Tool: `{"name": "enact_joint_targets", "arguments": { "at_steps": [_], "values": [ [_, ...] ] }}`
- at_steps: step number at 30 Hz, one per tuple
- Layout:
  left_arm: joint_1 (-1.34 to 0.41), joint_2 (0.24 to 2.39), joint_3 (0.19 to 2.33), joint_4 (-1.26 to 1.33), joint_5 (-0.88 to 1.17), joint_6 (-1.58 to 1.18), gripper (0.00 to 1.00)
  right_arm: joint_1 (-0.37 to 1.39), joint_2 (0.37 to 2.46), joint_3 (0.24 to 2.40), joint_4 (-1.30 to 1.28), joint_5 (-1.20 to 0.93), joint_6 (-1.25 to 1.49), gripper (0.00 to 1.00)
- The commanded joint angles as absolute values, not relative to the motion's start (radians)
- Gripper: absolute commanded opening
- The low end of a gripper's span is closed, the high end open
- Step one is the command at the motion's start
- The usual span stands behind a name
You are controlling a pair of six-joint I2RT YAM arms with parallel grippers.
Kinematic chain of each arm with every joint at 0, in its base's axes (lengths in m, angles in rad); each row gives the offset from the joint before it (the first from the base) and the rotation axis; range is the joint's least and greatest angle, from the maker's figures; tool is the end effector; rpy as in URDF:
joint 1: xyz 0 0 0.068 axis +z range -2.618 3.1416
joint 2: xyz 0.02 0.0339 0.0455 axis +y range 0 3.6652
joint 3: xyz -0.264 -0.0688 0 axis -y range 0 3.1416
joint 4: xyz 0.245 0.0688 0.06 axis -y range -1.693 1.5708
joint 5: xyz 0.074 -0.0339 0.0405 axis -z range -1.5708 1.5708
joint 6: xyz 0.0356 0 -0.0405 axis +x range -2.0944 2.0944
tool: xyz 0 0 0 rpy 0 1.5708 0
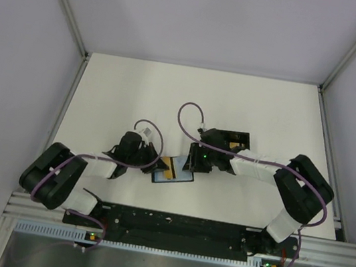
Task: Put the credit cards into the card holder
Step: Insert the credit card into the card holder.
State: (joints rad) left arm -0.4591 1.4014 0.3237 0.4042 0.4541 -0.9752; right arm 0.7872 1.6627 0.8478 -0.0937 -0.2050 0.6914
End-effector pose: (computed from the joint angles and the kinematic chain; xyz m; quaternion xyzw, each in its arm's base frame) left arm 0.1967 -0.1147 0.1202 -0.1296 0.8738 -0.4306 0.1852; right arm 0.2228 0.2338 0.1534 -0.0783 0.9381 0.2894 0.1738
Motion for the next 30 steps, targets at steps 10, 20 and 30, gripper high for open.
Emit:
{"name": "enact_joint_targets", "arguments": {
  "at_steps": [10, 20, 30],
  "values": [
    [-0.517, 1.434, 0.267, 0.452, 0.362, -1.009, 0.00, 0.792, 1.692, 0.876, -0.109, -0.195, 0.681, 0.39],
    [-0.531, 1.456, 0.265, 0.474, 0.383, -1.009, 0.00, 0.793, 1.704, 0.879, -0.115, -0.190, 0.684, 0.39],
    [-0.532, 1.404, 0.198, 0.472, 0.376, -1.020, 0.00, 0.792, 1.706, 0.882, -0.124, -0.186, 0.687, 0.39]
  ]
}}
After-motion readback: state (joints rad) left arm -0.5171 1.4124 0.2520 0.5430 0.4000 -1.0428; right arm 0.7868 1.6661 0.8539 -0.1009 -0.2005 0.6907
